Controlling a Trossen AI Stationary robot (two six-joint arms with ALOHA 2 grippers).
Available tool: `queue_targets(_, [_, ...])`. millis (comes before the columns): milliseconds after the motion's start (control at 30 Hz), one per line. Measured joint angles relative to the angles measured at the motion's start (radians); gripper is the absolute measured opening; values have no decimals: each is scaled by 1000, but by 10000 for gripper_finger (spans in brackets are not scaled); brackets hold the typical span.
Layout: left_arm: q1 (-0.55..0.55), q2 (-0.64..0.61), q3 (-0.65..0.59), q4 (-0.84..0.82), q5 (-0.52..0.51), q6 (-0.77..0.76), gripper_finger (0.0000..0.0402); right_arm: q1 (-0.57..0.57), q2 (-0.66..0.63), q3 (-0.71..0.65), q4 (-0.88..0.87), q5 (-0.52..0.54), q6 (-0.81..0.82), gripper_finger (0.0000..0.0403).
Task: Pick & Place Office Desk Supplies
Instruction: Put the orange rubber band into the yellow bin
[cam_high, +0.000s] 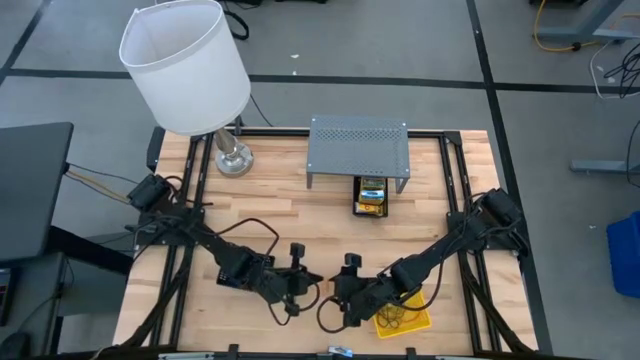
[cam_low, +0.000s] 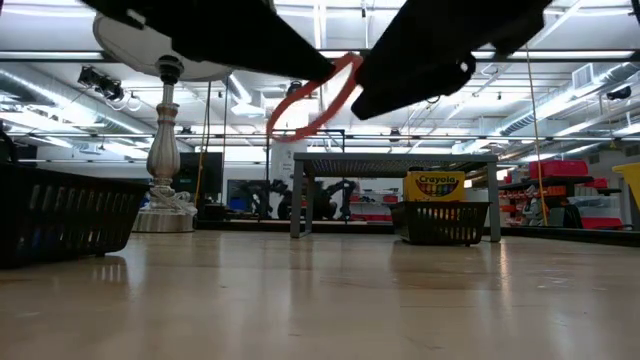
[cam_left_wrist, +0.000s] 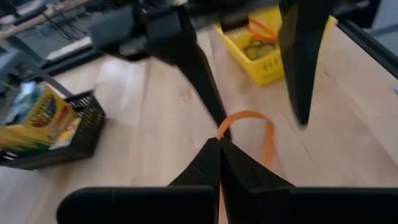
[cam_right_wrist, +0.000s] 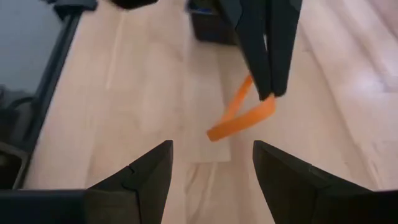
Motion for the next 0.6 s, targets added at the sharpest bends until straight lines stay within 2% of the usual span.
queue_targets(100, [15,0,0,19,-17,0,1,-6,0,-30,50,39,13,231])
queue_targets(367, [54,0,0,18,-64,-1,1,-8,0,-40,118,50,39,231])
queue_targets(500, [58,0,0,18,-63,0,1,-7,0,-40,98,122,99,230])
queue_targets(600, [57,0,0,15,-49,0,1,-8,0,-40,69,161,134,214])
